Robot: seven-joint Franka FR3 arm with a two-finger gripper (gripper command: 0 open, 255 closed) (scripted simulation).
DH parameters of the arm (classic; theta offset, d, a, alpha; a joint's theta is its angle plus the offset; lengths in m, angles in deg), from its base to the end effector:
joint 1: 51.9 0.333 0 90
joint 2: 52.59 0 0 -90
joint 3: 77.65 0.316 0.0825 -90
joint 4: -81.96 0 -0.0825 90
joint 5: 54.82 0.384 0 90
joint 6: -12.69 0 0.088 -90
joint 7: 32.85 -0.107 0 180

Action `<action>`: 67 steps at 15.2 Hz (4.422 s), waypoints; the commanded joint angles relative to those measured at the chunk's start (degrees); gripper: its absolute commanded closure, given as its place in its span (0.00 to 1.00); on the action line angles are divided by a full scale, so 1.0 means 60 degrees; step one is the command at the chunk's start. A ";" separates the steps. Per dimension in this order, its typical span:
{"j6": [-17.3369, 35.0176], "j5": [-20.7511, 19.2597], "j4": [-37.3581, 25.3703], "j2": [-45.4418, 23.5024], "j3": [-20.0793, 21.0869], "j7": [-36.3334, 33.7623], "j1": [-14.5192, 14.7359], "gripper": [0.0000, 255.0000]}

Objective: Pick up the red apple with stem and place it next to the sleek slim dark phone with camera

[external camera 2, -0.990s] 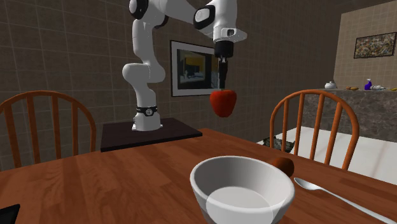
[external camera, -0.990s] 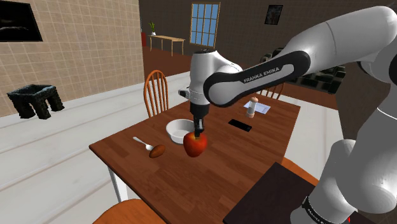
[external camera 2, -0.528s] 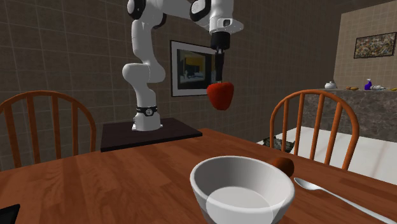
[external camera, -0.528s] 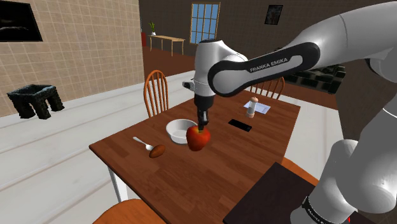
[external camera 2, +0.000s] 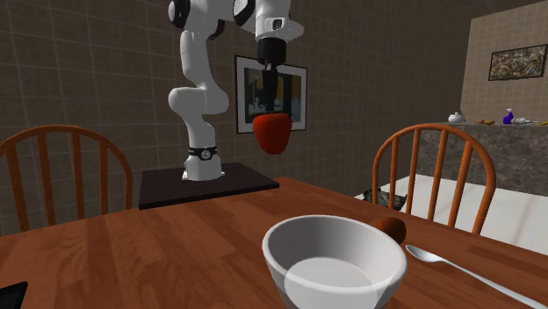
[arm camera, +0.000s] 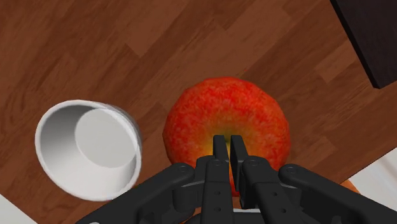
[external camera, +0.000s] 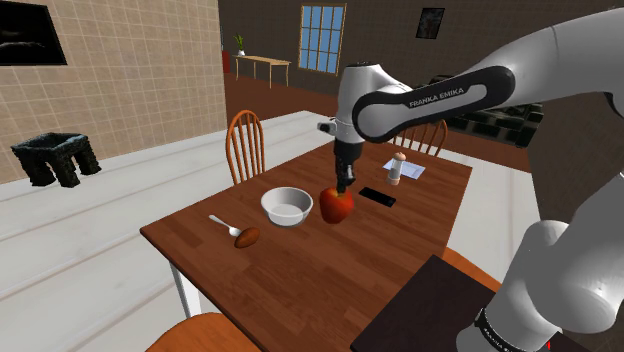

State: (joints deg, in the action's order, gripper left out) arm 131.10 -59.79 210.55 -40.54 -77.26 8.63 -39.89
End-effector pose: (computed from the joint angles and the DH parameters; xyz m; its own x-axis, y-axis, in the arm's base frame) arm 0.4762 0.1002 0.4576 0.5575 0.8297 -0.0291 0.8287 -0.5540 0.0796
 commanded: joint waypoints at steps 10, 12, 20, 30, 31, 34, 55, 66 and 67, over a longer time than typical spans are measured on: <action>0.0180 -0.0359 0.0457 0.0498 -0.1695 0.2613 -0.1123 1.00; 0.0212 -0.0410 0.0399 0.0451 -0.2012 0.3097 -0.1321 1.00; 0.0313 -0.0404 -0.0265 -0.0151 -0.3286 0.5108 -0.2047 1.00; 0.0547 0.0186 -0.1410 -0.1478 -0.4459 0.7275 -0.2734 1.00; 0.0674 0.0206 -0.1325 -0.1524 -0.4465 0.7287 -0.2737 1.00; 0.1055 0.0273 -0.1083 -0.1676 -0.4483 0.7329 -0.2745 1.00; 0.3676 0.1232 0.0091 -0.3284 -0.4447 0.7951 -0.2862 1.00; 0.4495 0.1765 0.0271 -0.3998 -0.4283 0.8304 -0.2987 1.00; 0.4495 0.1765 0.0271 -0.3998 -0.4283 0.8304 -0.2987 1.00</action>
State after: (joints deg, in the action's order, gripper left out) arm 158.03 -49.22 212.16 -64.51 -102.97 58.43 -57.80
